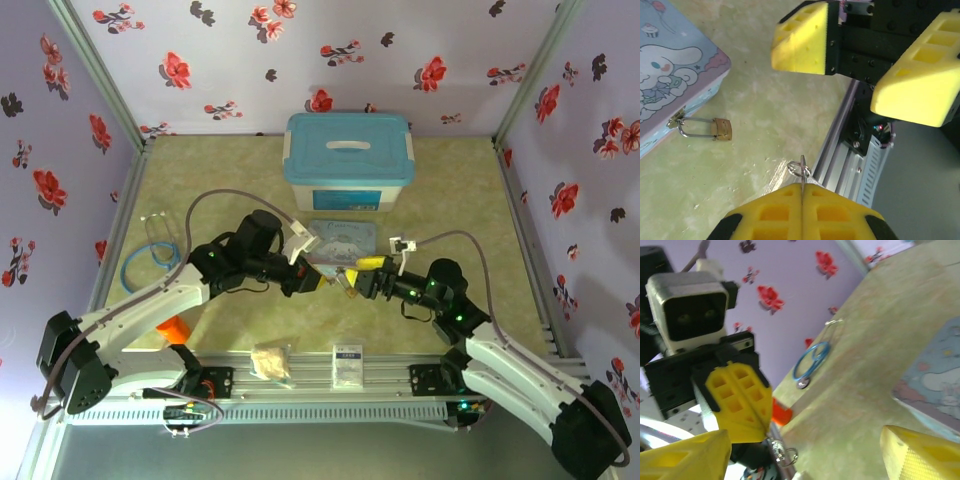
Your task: Unlock a padlock with a key
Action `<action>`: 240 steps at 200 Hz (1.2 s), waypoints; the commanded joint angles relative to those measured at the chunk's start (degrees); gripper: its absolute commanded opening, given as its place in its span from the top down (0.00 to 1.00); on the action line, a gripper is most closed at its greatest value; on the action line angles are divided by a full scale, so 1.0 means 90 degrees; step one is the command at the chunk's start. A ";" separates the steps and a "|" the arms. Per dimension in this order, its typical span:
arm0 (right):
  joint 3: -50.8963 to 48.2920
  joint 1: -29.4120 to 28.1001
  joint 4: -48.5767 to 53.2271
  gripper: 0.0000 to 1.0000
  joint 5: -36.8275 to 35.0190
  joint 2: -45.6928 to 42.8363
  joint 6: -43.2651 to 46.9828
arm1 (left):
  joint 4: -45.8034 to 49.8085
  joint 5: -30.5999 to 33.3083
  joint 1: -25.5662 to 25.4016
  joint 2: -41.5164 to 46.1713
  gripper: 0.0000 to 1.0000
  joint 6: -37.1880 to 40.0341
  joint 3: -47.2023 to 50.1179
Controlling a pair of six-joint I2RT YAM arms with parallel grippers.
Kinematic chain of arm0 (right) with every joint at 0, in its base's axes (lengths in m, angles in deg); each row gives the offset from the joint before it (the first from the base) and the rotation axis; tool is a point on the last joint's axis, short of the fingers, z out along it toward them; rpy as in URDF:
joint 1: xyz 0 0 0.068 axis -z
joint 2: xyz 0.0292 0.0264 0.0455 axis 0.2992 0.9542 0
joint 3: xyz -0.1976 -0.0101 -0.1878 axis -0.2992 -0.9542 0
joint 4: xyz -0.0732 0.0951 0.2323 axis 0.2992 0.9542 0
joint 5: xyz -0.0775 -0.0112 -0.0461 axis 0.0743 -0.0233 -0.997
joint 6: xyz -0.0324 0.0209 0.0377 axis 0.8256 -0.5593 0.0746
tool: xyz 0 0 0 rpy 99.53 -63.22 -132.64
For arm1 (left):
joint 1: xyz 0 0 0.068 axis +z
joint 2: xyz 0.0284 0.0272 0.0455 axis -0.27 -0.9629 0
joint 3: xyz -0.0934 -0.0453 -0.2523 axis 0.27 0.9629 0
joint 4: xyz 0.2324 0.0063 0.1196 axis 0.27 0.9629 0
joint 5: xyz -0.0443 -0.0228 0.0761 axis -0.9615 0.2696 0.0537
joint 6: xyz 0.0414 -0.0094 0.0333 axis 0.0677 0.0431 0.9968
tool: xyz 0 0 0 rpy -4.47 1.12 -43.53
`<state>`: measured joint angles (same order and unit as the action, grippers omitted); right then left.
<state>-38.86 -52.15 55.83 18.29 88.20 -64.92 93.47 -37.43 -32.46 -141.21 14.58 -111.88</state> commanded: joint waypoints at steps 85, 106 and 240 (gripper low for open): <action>0.0012 -0.0336 -0.2376 0.48 0.1353 0.1090 -0.0687 | -0.0780 -0.1359 0.0304 -0.0009 1.00 0.0477 -0.0026; 0.0027 -0.0378 -0.2367 0.55 0.1401 0.1127 -0.0673 | -0.0859 -0.1351 0.0324 0.0021 1.00 0.0429 0.0014; 0.0018 -0.0385 -0.2263 0.84 0.1323 0.1116 -0.0526 | -0.0898 -0.1437 0.0436 -0.0001 1.00 0.0300 -0.0001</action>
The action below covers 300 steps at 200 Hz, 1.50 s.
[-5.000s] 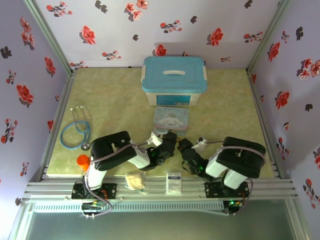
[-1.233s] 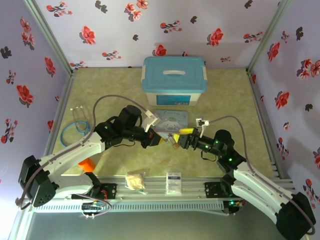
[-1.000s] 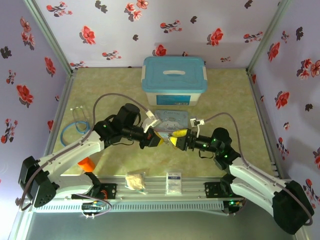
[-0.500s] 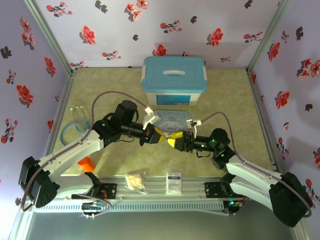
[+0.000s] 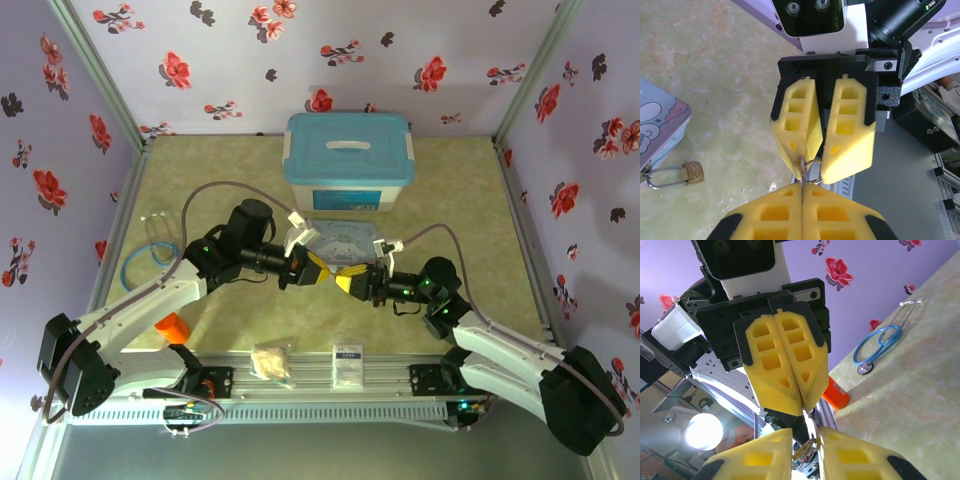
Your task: Unlock a padlock with a key
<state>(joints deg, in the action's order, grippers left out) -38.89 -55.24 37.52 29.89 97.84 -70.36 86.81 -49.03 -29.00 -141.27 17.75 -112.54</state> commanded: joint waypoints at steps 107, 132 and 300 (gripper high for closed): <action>-0.0116 -0.0045 -0.0399 1.00 0.0015 -0.0042 0.0069 | -0.0070 -0.0157 0.0065 -0.0075 1.00 -0.0084 0.0039; -0.0183 -0.0045 -0.0195 1.00 -0.0104 -0.0183 0.0145 | -0.0109 -0.0148 0.0096 -0.0110 0.95 -0.0140 0.0018; -0.0129 -0.0023 0.6081 1.00 -0.4830 -0.2423 -0.0163 | -0.3235 0.7111 -0.2102 -0.0761 0.16 -0.5267 0.1895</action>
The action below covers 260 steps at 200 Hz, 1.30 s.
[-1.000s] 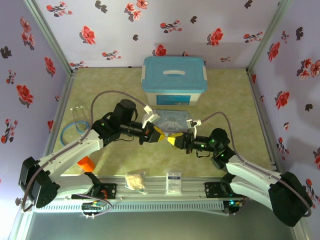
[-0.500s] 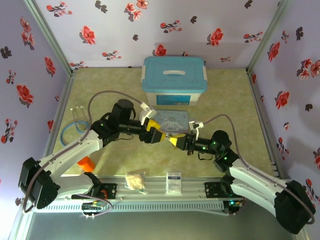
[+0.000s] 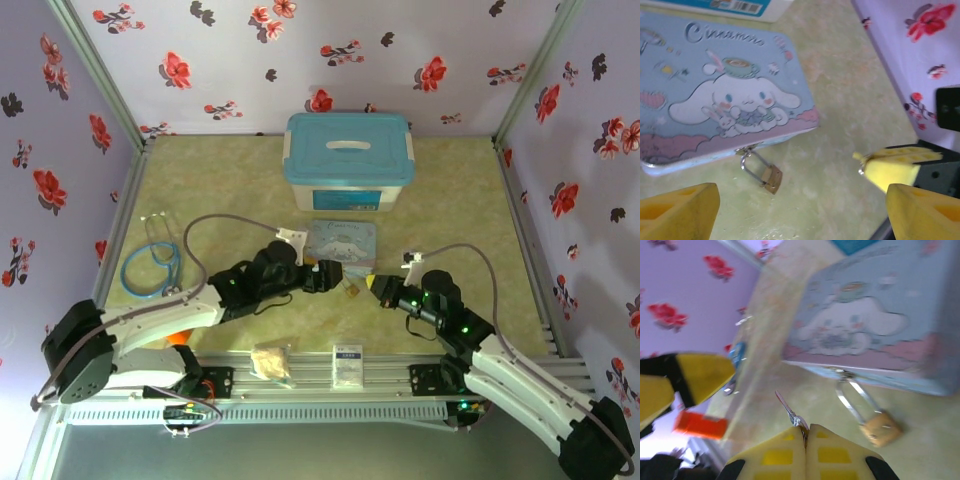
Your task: Unlock a padlock with a key
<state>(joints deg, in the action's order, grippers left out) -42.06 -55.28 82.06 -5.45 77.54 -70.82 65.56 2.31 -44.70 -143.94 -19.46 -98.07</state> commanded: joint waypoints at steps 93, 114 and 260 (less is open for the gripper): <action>-0.0262 -0.0021 0.1342 1.00 -0.1029 -0.0960 -0.0511 | -0.1574 0.2268 -0.1081 -0.2656 0.33 -0.3034 -0.0120; -0.0316 -0.0021 0.1383 1.00 -0.1040 -0.1047 -0.0497 | -0.1130 0.2519 -0.1247 -0.2934 0.32 -0.3748 -0.0257; -0.0612 -0.0021 0.1222 1.00 -0.1029 -0.1253 -0.0782 | -0.1896 0.2242 -0.1054 -0.4913 0.62 -0.3082 -0.1287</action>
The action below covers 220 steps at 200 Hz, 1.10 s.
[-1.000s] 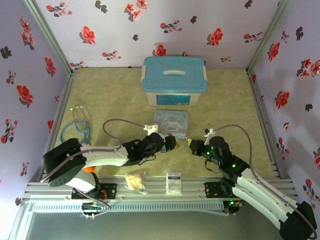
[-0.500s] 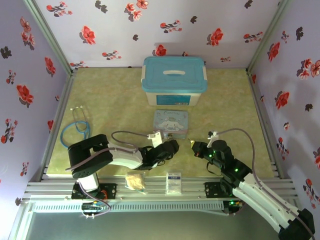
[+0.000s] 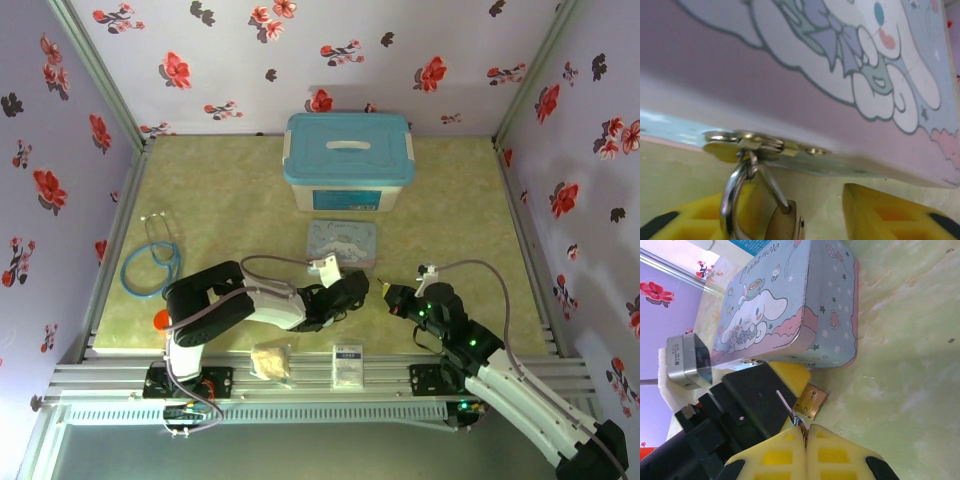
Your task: Unlock a padlock with a key
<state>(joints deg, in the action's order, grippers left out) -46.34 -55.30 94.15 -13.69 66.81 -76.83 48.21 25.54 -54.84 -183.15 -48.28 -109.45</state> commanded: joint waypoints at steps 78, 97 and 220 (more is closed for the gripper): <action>-0.0320 -0.0019 -0.0374 1.00 -0.0081 0.0014 -0.0306 | 0.0837 -0.0748 0.0199 -0.0359 0.68 0.0143 0.0062; -0.0314 -0.0019 -0.0368 1.00 -0.0119 0.0038 -0.0287 | 0.1414 -0.0502 0.0036 -0.0308 0.75 -0.0185 0.0039; -0.0596 -0.0009 -0.0985 1.00 0.0123 0.0275 -0.0736 | 0.1579 -0.0525 0.0155 0.0022 1.00 -0.0180 -0.0063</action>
<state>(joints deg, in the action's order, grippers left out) -49.25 -55.30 91.26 -13.49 67.75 -79.72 60.89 24.32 -54.29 -185.56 -52.46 -116.93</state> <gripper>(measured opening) 0.042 0.147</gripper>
